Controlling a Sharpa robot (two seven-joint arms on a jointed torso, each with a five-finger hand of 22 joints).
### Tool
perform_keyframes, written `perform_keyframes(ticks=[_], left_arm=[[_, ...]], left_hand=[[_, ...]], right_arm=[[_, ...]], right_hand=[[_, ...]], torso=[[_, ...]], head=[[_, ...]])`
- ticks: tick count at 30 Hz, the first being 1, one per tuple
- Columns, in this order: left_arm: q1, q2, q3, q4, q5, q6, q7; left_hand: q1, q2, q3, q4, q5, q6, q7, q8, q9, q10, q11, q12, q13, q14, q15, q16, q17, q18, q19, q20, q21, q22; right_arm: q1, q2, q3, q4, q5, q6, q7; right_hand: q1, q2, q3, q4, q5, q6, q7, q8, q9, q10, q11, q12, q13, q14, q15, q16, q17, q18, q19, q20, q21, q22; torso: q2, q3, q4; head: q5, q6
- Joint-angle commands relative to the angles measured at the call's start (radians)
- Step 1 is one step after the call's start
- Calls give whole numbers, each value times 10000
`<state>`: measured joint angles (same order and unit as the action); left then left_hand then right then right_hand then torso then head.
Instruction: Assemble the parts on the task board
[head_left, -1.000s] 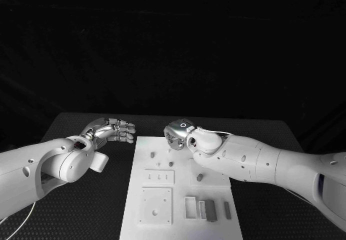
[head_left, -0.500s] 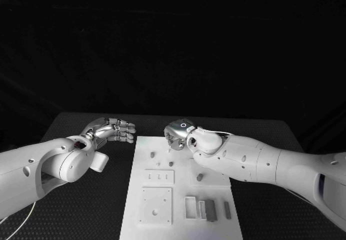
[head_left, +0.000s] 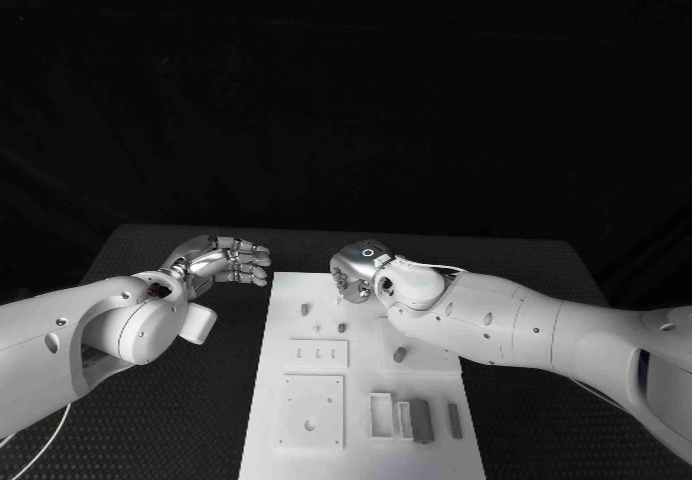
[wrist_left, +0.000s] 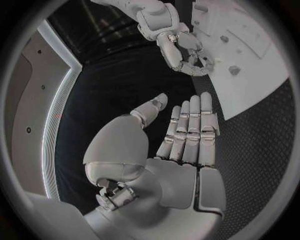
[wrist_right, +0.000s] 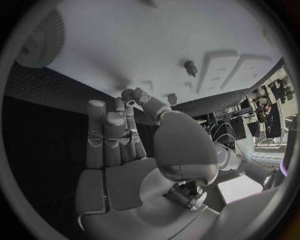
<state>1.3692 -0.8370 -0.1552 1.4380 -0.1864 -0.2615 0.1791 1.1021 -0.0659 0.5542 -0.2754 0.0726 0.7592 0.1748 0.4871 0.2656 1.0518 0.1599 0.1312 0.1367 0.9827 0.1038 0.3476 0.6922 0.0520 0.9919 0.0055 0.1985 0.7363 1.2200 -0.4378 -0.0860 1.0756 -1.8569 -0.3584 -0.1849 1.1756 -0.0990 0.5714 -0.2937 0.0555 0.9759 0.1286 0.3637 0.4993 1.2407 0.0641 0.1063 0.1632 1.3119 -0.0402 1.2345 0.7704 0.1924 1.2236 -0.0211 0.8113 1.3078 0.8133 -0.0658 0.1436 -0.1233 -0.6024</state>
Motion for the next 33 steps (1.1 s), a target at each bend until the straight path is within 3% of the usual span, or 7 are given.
perform_keyframes(ticks=[1,8,15,20,27,31,33], left_arm=[[33,7,9,23,-12,73,64],[33,5,9,26,-12,73,57],[33,-10,9,26,-12,65,50],[33,-29,9,17,-12,64,53],[34,-88,9,8,-11,33,47],[34,-117,8,8,-10,25,50],[34,-146,8,17,-7,17,48]], left_hand=[[-92,-41,-20,-11,-50,1,84,-40,18,41,22,-50,-9,69,9,-70,17,152,70,-7,-67,1],[-93,-42,-21,-11,-51,2,84,-43,20,45,22,-57,-9,71,9,-74,21,151,71,-7,-70,2],[-96,-45,-22,-10,-52,1,86,-47,21,45,23,-63,-9,72,10,-79,24,151,72,-6,-72,3],[-96,-49,-23,-11,-52,-1,86,-50,22,45,24,-68,-9,73,10,-81,26,151,72,-7,-74,3],[-95,-57,-24,-13,-52,0,85,-54,24,43,26,-76,-10,74,10,-86,30,151,73,-7,-77,4],[-95,-61,-25,-15,-53,1,83,-55,25,41,27,-82,-10,74,10,-89,32,151,72,-6,-79,4],[-94,-62,-24,-15,-53,1,82,-56,26,40,28,-84,-10,73,10,-91,32,151,72,-6,-79,5]], right_arm=[[-52,-3,-34,6,-19,264,-10],[-52,14,-35,-17,75,140,33],[-52,-20,-35,-42,244,-107,60],[-50,-129,-35,23,255,-394,-2],[-42,-467,-29,519,255,-666,-134],[14,-827,-2,949,255,-838,-128],[73,-1076,76,1268,283,-899,-111]], right_hand=[[18,-127,-2,41,-23,-61,5,-33,4,479,25,-56,22,-102,-54,42,-17,694,-22,-7,16,177],[-15,-191,47,46,-24,-235,83,-156,-15,303,95,-179,15,-102,13,62,-67,694,-9,-19,-5,169],[-91,-412,94,64,-25,-983,415,-604,-186,-215,308,-411,-59,-115,222,103,-162,694,-14,-23,-60,162],[-108,-542,133,76,-24,-1323,487,-793,-292,-452,383,-421,-109,-140,293,120,-218,694,-14,-24,-90,161],[-317,-914,175,237,-24,-1522,453,-874,-365,-807,505,-415,-210,-167,412,152,-280,694,23,-26,-127,148],[-325,-956,223,283,-23,-1519,454,-862,-368,-824,510,-397,-219,-167,416,168,-293,694,38,-36,-135,147],[-305,-959,259,296,-24,-1472,457,-827,-359,-820,501,-383,-221,-163,409,184,-300,694,52,-46,-134,150]], torso=[[2,0,-3],[5,0,-5],[2,-3,-3],[0,1,-12],[3,11,-27],[5,24,-32],[2,23,-36]], head=[[5,2],[6,5],[3,11],[5,20],[7,61],[4,104],[-6,125]])
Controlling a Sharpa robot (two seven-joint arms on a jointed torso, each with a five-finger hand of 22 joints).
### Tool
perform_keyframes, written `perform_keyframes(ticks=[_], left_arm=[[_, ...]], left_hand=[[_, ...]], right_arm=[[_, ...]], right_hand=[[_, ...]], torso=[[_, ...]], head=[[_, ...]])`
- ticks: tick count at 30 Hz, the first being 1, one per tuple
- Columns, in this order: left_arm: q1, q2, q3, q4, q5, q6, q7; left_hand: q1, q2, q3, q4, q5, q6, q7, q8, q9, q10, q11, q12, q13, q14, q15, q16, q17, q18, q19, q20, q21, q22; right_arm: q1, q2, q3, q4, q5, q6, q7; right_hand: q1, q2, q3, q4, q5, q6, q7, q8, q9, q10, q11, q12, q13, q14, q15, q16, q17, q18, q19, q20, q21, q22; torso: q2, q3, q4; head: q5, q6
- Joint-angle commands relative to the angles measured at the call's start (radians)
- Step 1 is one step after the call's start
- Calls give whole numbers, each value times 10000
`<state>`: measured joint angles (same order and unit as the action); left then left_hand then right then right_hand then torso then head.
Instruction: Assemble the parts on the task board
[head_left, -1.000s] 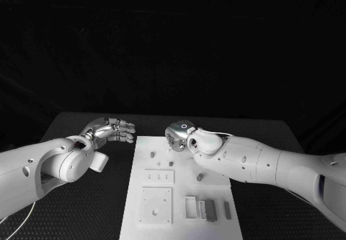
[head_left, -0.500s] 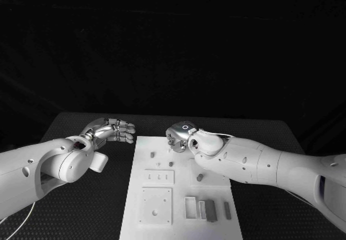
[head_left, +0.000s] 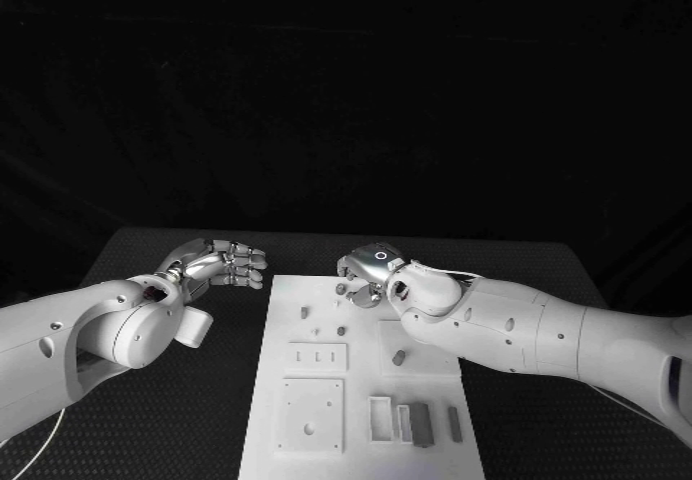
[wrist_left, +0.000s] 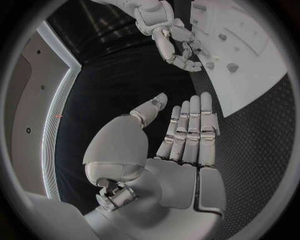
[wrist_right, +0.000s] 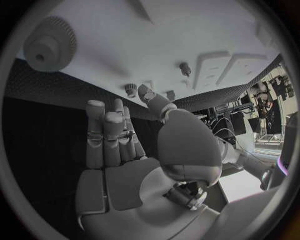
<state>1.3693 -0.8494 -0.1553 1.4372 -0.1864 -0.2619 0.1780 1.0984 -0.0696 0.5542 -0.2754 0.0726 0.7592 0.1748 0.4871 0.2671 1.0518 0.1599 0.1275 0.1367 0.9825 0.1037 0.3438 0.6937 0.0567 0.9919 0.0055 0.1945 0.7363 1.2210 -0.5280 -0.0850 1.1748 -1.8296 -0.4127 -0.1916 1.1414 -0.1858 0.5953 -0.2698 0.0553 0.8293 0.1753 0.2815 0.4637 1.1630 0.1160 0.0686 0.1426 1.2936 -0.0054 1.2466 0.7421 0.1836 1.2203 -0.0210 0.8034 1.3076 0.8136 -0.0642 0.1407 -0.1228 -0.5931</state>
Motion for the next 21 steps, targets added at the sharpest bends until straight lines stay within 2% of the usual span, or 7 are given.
perform_keyframes(ticks=[1,4,7,16,20,21], left_arm=[[33,-33,8,26,-6,21,63],[33,-33,7,-15,-5,21,89],[30,-19,4,-86,-4,41,113],[27,-30,-8,-187,2,36,139],[26,-40,-16,-179,2,49,139],[26,-45,-17,-175,2,52,138]], left_hand=[[-57,-26,-25,-15,-53,2,82,-57,11,41,28,-47,-11,75,11,-53,18,104,72,-6,-40,5],[-56,-27,-24,-16,-53,3,80,-57,12,41,28,-50,-10,74,12,-55,20,104,72,-6,-42,5],[-55,-27,-23,-16,-53,5,79,-58,13,42,28,-53,-10,75,12,-57,21,104,72,-6,-43,5],[-50,-19,-19,-15,-51,10,78,-61,17,53,27,-58,-8,80,11,-62,28,105,77,-7,-44,7],[-48,-17,-18,-15,-51,11,79,-62,19,57,26,-60,-7,82,10,-64,30,105,79,-8,-45,8],[-48,-17,-18,-14,-51,12,79,-62,19,58,26,-60,-6,83,10,-64,31,105,80,-8,-45,9]], right_arm=[[89,-265,121,397,18,-364,-30],[203,-680,278,853,77,-174,-32],[321,-1145,342,1221,211,151,-7],[402,-2222,378,1973,708,1093,146],[402,-2390,376,2033,738,1585,184],[402,-2404,376,2009,761,1673,200]], right_hand=[[50,-83,38,62,-22,35,-9,22,5,-25,-26,9,-12,24,54,74,-20,782,93,-53,-52,155],[81,-65,70,53,-23,128,6,88,24,60,-54,59,8,35,27,111,-31,782,116,-65,-42,168],[6,-118,50,98,-23,129,38,97,19,89,-66,71,16,38,16,136,-43,782,132,-60,-33,177],[-279,-473,87,509,-22,103,53,119,-7,105,-67,63,25,21,14,183,-114,782,139,-58,-51,180],[-409,-655,101,730,-22,-7,-31,82,-38,87,-48,48,23,2,35,190,-155,782,123,-54,-71,178],[-444,-708,103,786,-22,-49,-68,65,-49,62,-40,35,17,-10,41,187,-166,782,111,-52,-82,175]], torso=[[-1,15,-22],[-6,19,-50],[-21,40,-87],[-60,123,-243],[-60,150,-277],[-54,143,-262]], head=[[-13,56],[-19,115],[-7,150],[70,240],[92,251],[70,250]])
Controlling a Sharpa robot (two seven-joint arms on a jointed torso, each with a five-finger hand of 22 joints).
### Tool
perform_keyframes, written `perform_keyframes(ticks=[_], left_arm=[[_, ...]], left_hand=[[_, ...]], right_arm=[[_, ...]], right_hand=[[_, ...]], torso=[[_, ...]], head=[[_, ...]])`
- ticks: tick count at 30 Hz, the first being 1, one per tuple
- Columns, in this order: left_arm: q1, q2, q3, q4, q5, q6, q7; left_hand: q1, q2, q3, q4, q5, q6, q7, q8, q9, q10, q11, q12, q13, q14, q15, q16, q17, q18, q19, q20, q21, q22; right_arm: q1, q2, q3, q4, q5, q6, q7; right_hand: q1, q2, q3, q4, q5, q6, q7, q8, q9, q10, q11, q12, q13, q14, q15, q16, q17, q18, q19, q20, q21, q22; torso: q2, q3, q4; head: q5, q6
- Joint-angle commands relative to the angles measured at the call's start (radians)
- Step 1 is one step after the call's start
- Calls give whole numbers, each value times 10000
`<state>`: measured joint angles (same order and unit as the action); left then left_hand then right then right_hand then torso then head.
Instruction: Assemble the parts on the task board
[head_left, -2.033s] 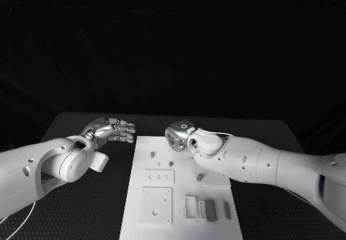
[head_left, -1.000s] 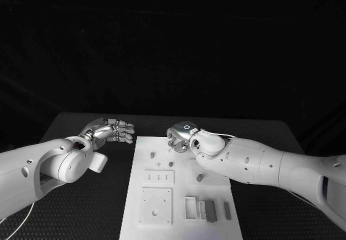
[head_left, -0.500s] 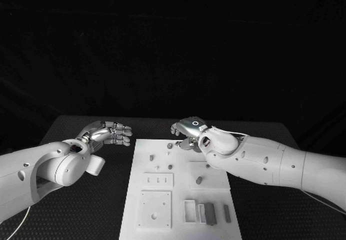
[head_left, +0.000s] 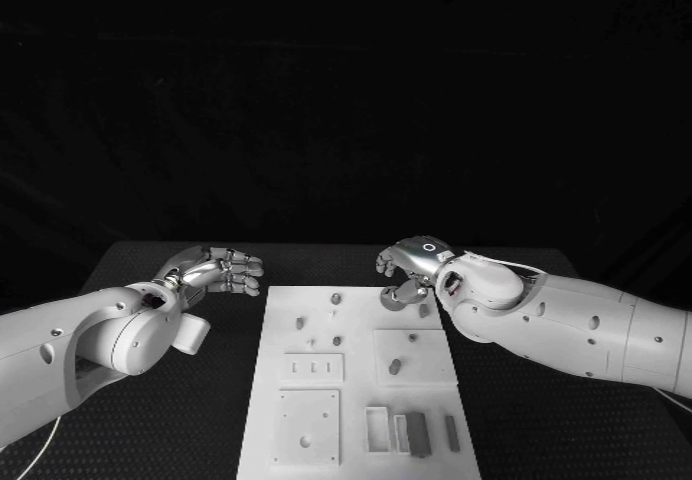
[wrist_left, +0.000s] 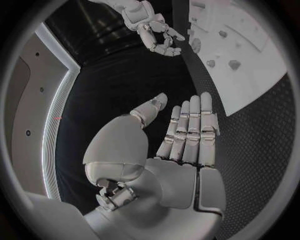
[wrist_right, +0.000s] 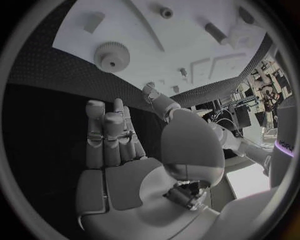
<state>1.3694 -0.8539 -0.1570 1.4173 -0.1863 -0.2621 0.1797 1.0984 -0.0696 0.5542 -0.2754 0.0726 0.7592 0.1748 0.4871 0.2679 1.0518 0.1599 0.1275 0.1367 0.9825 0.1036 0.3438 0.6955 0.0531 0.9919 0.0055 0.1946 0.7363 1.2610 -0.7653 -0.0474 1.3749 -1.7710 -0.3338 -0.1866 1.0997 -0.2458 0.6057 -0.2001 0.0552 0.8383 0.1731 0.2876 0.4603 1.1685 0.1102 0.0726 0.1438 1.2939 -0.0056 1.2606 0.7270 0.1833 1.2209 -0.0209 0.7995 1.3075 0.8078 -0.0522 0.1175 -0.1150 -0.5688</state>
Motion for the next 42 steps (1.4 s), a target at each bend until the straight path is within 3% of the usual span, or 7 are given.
perform_keyframes(ticks=[1,15,19,22,24,25,42], left_arm=[[25,-11,-1,26,1,52,120],[21,12,-12,-1,0,106,110],[20,20,-13,-30,0,118,106],[20,27,-13,-27,0,125,108],[20,36,-14,-36,0,132,106],[19,39,-14,-41,0,131,105],[19,44,-14,-19,0,155,85]], left_hand=[[-48,-17,-18,-14,-51,12,79,-62,11,58,26,-61,-6,83,11,-65,13,142,80,-8,-46,9],[-50,-16,-18,-13,-52,15,81,-67,15,64,25,-68,-4,86,11,-71,18,141,82,-7,-49,10],[-52,-15,-19,-11,-52,15,82,-68,16,65,26,-71,-4,87,11,-73,21,141,83,-7,-50,11],[-53,-16,-20,-10,-53,14,83,-70,16,66,26,-73,-4,87,11,-74,22,140,83,-6,-51,11],[-53,-15,-20,-10,-53,14,84,-71,17,66,26,-75,-4,88,11,-76,23,141,83,-7,-51,12],[-54,-15,-20,-10,-53,14,84,-72,17,66,26,-76,-4,88,11,-76,23,140,84,-7,-52,12],[-61,-12,-22,-3,-54,14,88,-82,22,68,29,-93,-3,90,12,-88,33,139,85,-6,-59,14]], right_arm=[[1,-34,-1,-42,179,974,155],[-116,397,-96,-1309,-58,1061,270],[-177,496,-105,-1492,-150,1025,374],[-210,536,-106,-1547,-89,1094,417],[-234,569,-106,-1579,-86,1106,449],[-239,584,-106,-1598,-82,1107,450],[-298,748,-106,-2005,146,1264,606]], right_hand=[[-27,-108,0,89,-21,-139,-45,4,-15,7,18,-5,5,-13,43,46,-16,785,105,-52,-43,176],[133,-183,68,340,-23,-752,-116,-129,-118,-342,121,119,-61,-180,148,118,-118,785,-27,-54,-132,202],[184,-267,-172,300,-9,-696,-278,20,-61,1783,-671,1752,1236,-174,-581,134,-176,785,-5,-50,-93,201],[240,-292,-532,218,-51,-599,-405,137,8,1664,-1007,4537,3802,21,-840,503,6,784,136,-81,4,210],[292,-96,-583,129,93,-592,-445,155,50,-1107,-1011,9745,8766,-172,-774,1498,793,785,177,-182,149,232],[213,-41,-459,237,0,-424,-397,245,92,-1615,-894,9987,9082,-262,-832,1502,844,785,131,-181,212,253],[59,181,-216,416,-19,-142,-370,358,170,-1551,-856,11263,9803,147,-769,2164,2105,785,195,-337,787,242]], torso=[[7,15,-18],[8,-8,34],[-1,-18,27],[-4,-19,23],[-2,-20,25],[-3,-16,24],[-3,-25,21]], head=[[-20,18],[-78,-36],[-61,-84],[-55,-92],[-50,-114],[-50,-110],[-60,-165]])
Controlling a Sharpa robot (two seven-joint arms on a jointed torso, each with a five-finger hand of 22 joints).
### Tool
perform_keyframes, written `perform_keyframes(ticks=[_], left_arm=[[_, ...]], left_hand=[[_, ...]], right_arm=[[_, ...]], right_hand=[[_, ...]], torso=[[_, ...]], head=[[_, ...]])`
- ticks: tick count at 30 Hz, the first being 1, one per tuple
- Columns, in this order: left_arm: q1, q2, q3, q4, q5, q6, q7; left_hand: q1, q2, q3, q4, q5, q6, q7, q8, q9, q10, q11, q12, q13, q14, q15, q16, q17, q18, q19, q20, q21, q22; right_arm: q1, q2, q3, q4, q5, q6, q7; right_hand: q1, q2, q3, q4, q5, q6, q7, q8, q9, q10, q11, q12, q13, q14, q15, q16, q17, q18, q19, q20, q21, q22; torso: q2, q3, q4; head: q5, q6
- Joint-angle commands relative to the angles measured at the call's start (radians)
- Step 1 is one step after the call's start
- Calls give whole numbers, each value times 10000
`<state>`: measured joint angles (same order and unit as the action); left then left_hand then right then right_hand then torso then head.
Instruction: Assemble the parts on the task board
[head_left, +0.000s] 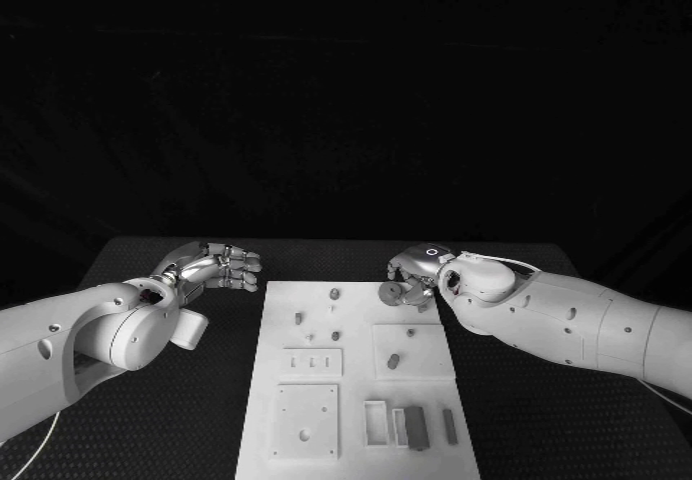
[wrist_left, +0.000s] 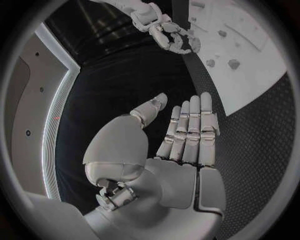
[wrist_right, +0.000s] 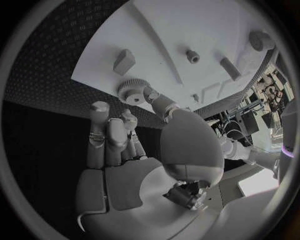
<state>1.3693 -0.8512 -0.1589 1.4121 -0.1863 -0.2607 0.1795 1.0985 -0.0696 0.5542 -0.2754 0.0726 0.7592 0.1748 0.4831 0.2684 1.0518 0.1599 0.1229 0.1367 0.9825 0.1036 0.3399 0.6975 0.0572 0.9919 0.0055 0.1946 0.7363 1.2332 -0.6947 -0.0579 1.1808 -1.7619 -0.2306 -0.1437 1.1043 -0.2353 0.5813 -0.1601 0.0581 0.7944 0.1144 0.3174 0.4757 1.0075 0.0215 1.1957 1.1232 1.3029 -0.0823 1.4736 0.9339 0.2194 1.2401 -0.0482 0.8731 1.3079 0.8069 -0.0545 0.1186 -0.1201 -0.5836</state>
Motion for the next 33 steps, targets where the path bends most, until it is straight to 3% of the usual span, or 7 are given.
perform_keyframes(ticks=[1,12,13,21,33], left_arm=[[19,17,5,36,-1,143,85],[20,1,5,51,-1,140,70],[20,-3,5,53,-1,139,69],[20,-3,5,59,-1,144,68],[21,-19,6,85,-1,141,54]], left_hand=[[-64,-12,-23,-1,-54,14,88,-43,17,68,29,-49,-3,91,12,-52,16,98,85,-5,-60,14],[-72,-14,-26,5,-55,15,89,-49,21,72,30,-61,-2,92,13,-61,23,97,86,-5,-65,16],[-72,-13,-25,5,-54,15,89,-49,21,72,30,-61,-2,92,13,-61,23,97,86,-5,-65,16],[-77,-18,-28,8,-55,15,91,-53,23,72,31,-68,-2,93,13,-66,27,97,86,-5,-68,17],[-81,-23,-29,12,-54,14,93,-60,26,73,32,-79,-2,93,14,-74,33,97,86,-5,-72,18]], right_arm=[[-33,60,-1,-95,73,255,200],[-87,129,-1,-241,212,443,308],[-91,139,-1,-261,219,457,317],[-131,253,-2,-511,286,624,389],[-165,336,-10,-761,358,875,525]], right_hand=[[13,76,28,15,-48,297,218,59,16,59,31,31,9,57,-2,35,35,424,2,-64,51,238],[13,76,28,15,-48,297,218,59,16,59,31,31,9,57,-2,35,35,424,2,-64,51,238],[-108,440,66,188,-54,377,224,100,33,121,39,88,27,186,-1,101,320,424,39,-57,75,236],[-226,684,-30,184,-49,397,237,76,16,172,48,231,89,194,14,184,425,424,10,-104,188,241],[-308,1272,-82,69,-49,470,250,51,-9,119,62,276,88,147,30,186,471,424,-112,-117,307,229]], torso=[[4,-4,10],[-1,-6,14],[-2,-7,9],[-4,0,-8],[0,2,0]], head=[[-7,-26],[14,-86],[20,-99],[36,-119],[39,-166]])
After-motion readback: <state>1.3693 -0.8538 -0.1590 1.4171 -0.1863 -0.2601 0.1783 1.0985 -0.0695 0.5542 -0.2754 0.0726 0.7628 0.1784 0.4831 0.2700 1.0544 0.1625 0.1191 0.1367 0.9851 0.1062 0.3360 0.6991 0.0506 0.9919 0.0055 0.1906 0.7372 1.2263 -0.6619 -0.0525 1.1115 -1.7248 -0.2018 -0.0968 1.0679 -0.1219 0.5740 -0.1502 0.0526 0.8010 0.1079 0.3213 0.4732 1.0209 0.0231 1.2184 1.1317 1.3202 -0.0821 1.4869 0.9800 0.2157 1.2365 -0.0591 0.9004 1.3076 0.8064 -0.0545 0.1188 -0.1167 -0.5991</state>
